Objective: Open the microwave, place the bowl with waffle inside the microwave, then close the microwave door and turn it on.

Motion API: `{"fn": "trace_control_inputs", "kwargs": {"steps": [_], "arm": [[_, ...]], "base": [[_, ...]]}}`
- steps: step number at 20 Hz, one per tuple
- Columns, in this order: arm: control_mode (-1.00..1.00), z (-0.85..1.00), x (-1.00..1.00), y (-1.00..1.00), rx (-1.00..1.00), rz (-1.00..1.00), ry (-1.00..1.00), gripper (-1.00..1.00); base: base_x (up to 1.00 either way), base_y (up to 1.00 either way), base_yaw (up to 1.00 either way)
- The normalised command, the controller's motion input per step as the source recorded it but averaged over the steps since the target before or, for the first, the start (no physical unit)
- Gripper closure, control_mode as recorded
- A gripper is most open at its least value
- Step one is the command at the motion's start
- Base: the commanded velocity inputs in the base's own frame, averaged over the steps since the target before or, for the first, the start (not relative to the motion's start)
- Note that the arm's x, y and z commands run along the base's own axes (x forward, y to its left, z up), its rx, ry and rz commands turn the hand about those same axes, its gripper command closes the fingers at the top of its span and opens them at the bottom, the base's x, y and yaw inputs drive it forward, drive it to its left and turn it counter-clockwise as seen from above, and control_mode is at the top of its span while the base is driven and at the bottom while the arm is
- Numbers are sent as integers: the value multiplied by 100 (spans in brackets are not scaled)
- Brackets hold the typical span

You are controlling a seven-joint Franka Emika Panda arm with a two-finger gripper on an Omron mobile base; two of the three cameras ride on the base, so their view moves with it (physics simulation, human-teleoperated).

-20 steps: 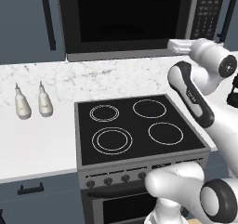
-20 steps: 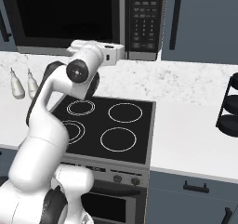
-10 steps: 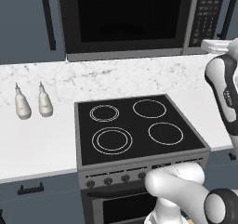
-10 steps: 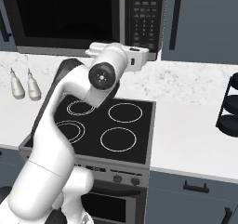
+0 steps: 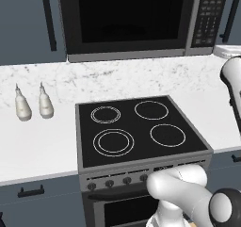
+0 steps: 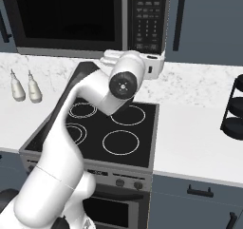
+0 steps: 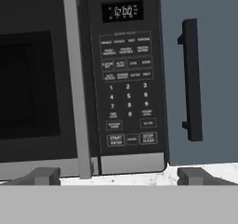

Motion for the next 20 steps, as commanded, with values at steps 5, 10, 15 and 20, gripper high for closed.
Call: {"fn": "trace_control_inputs", "kwargs": {"steps": [5, 10, 15, 20], "arm": [[-100, -23, 0, -18, 0, 0, 0, -100], [-100, -24, 0, -16, 0, 0, 0, -100], [-100, -2, 17, 0, 0, 0, 0, -100], [-100, 0, 43, 0, 0, -2, 0, -100]], "base": [[0, 0, 0], [0, 0, 0], [0, 0, 0], [0, 0, 0]]}}
